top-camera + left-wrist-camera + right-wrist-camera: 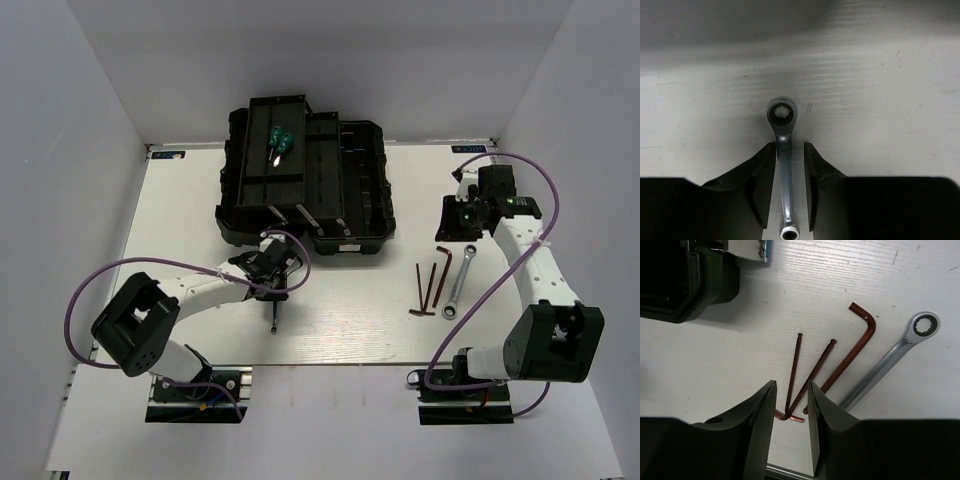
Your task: Sort the tools into containers
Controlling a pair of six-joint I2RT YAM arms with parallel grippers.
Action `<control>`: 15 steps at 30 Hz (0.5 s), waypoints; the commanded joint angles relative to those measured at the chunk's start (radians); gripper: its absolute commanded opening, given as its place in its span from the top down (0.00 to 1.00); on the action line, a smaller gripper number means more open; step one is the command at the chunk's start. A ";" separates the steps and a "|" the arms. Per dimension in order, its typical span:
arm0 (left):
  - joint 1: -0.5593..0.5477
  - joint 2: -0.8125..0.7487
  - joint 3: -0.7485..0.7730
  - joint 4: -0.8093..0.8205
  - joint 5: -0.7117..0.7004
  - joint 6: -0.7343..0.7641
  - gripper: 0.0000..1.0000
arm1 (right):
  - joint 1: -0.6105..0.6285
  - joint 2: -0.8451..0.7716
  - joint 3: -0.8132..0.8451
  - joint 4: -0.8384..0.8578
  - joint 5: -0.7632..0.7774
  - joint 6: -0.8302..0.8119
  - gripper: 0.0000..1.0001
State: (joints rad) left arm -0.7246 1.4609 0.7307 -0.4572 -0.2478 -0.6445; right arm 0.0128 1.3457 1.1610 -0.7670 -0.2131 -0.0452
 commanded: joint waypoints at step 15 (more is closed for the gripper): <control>-0.019 -0.031 -0.211 0.034 0.079 -0.029 0.97 | -0.086 -0.007 -0.075 -0.015 -0.108 0.015 0.59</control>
State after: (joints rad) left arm -0.7269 1.3830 0.6083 -0.2970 -0.2478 -0.6567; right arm -0.0639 1.3468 1.1042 -0.7723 -0.2989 -0.0292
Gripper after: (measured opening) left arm 0.246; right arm 0.398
